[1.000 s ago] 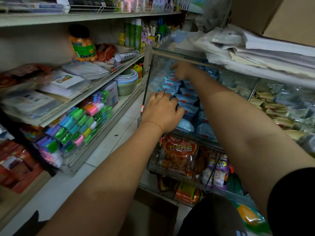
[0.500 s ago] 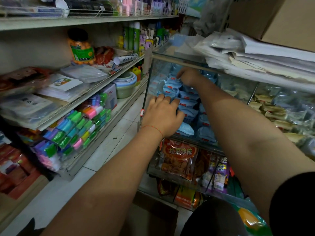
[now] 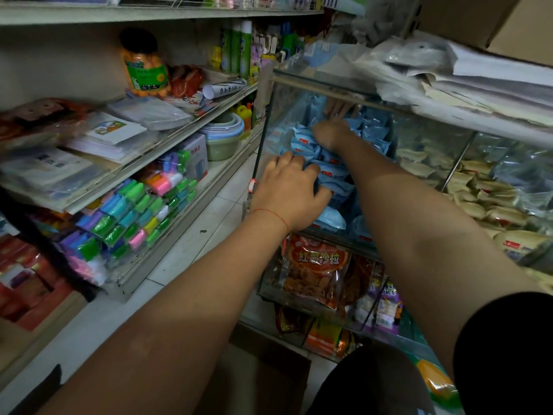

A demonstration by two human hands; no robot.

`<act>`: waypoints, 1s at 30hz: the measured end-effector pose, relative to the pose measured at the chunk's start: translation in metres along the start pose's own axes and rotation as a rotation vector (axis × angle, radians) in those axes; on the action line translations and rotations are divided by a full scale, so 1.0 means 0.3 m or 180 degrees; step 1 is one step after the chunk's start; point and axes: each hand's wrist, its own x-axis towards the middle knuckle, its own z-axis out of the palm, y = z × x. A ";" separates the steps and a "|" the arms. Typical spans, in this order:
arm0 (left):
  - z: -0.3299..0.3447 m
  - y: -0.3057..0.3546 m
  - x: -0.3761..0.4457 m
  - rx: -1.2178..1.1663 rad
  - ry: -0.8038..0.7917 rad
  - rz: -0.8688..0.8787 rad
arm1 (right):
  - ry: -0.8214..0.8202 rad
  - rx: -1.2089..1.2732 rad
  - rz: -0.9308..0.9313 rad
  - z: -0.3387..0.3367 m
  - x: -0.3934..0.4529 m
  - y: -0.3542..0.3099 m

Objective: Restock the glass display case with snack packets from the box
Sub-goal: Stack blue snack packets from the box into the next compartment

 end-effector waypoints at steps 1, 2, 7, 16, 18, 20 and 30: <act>0.002 0.000 0.000 -0.0004 0.0008 -0.0007 | -0.0046 -0.0148 -0.0067 0.000 0.005 0.005; 0.004 0.000 0.000 -0.0010 0.0013 -0.0012 | -0.0173 -0.0176 -0.0130 -0.003 0.011 0.008; 0.004 -0.001 0.005 -0.0010 -0.0048 -0.0039 | 0.0121 0.0488 -0.0299 -0.053 -0.033 -0.008; -0.008 0.011 -0.005 -0.0105 0.0084 -0.0018 | -0.0357 -0.0247 -0.0916 -0.045 -0.160 -0.061; -0.011 0.016 -0.009 -0.0102 0.0149 0.0016 | -0.0059 -0.0001 -0.0871 -0.065 -0.159 -0.057; -0.015 0.016 -0.013 -0.0088 0.0205 0.0025 | 0.0492 0.0257 -0.0812 -0.079 -0.157 -0.055; -0.043 0.023 -0.027 -0.0404 0.0360 0.0022 | 0.0397 0.0274 -0.1154 -0.103 -0.277 -0.074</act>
